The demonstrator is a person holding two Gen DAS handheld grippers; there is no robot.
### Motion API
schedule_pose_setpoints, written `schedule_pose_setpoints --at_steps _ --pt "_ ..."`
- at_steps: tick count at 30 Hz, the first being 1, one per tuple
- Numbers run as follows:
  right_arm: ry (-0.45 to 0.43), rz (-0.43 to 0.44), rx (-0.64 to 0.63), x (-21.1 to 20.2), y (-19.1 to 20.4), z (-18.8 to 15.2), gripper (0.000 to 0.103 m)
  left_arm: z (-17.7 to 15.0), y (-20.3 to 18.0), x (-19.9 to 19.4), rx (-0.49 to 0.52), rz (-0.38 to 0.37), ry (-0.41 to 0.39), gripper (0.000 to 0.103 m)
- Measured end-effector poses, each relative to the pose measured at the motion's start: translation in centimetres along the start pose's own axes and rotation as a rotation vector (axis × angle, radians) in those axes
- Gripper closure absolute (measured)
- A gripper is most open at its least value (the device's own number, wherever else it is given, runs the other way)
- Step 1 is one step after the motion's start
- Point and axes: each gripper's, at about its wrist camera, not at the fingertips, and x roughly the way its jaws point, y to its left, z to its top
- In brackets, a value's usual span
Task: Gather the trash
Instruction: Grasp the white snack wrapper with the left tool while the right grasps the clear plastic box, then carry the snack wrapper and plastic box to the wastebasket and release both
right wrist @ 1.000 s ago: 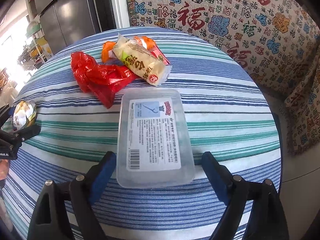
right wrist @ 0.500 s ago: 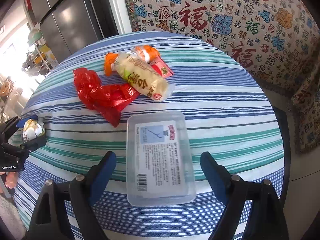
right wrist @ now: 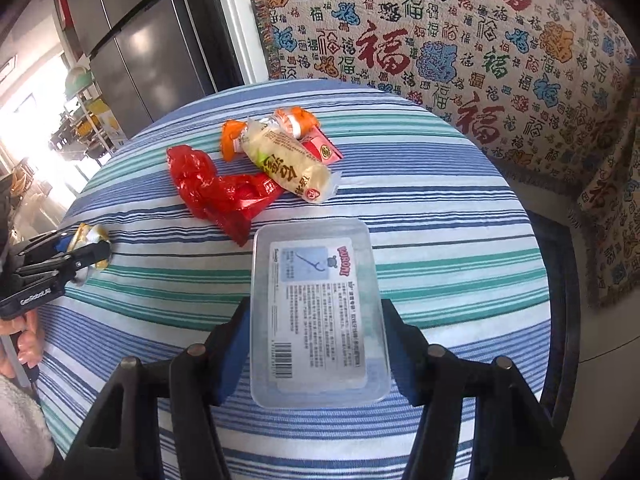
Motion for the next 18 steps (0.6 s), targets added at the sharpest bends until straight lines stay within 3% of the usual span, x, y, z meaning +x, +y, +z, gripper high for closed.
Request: schedule_pose_setpoints --at_steps 10,18 --pt "-0.035 -0.026 0.008 -2.6 -1.6 -1.5 0.041 0.0 -2.6 -1.4 0.024 -0.06 -0.037 0.069" --pt "-0.103 -0.058 0.097 -7.0 -6.2 -3.7 0.041 -0.1 -6.9 -3.6 0.108 -0.14 -0.077 0.069"
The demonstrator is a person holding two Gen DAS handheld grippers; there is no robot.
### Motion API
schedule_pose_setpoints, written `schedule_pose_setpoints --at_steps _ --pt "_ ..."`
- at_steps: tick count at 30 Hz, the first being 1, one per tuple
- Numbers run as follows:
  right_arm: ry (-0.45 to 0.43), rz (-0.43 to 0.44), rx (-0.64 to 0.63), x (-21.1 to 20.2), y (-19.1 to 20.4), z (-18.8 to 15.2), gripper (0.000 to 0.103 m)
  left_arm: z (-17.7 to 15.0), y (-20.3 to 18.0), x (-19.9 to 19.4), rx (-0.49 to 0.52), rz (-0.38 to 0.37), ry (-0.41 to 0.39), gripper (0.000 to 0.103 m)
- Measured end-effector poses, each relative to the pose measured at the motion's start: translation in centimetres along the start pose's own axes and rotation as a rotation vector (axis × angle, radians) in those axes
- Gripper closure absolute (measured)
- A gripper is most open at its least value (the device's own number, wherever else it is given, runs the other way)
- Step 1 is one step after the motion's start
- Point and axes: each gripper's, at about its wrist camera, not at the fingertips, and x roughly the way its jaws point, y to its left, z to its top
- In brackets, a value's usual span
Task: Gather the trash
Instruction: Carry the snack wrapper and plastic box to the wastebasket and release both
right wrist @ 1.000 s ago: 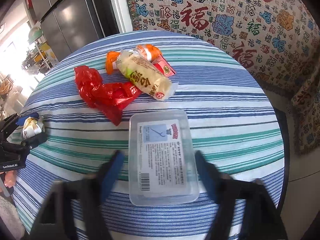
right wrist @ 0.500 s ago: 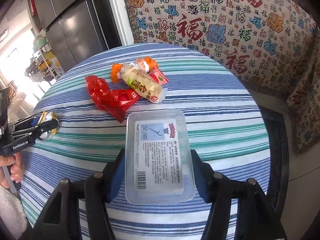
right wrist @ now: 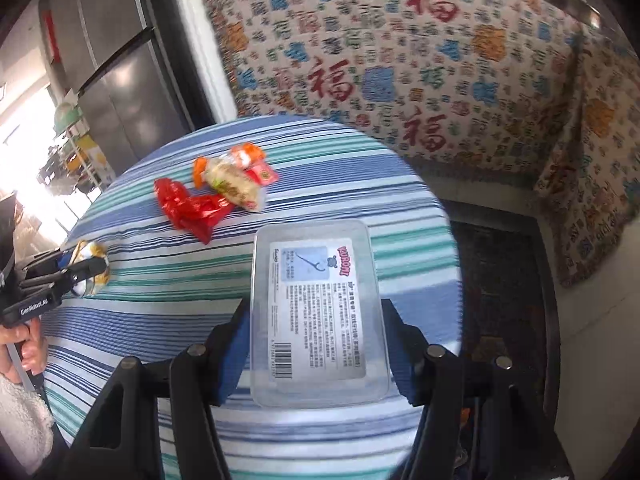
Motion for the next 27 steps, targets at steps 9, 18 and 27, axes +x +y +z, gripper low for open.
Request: schedule_pose_setpoints --at_steps 9,18,27 --pt "0.02 -0.128 0.123 -5.4 -9.5 -5.5 0.041 0.3 -12.8 0.0 0.148 -0.189 -0.002 0.069" --pt "0.108 -0.239 0.255 -6.7 -19.8 -12.4 0.041 -0.1 -28.9 2.9 0.24 -0.405 0.032 0.069" --pt "0.126 -0.21 0.264 -5.6 -24.0 -15.6 0.041 -1.7 -36.8 9.5 0.25 -0.427 0.116 0.068"
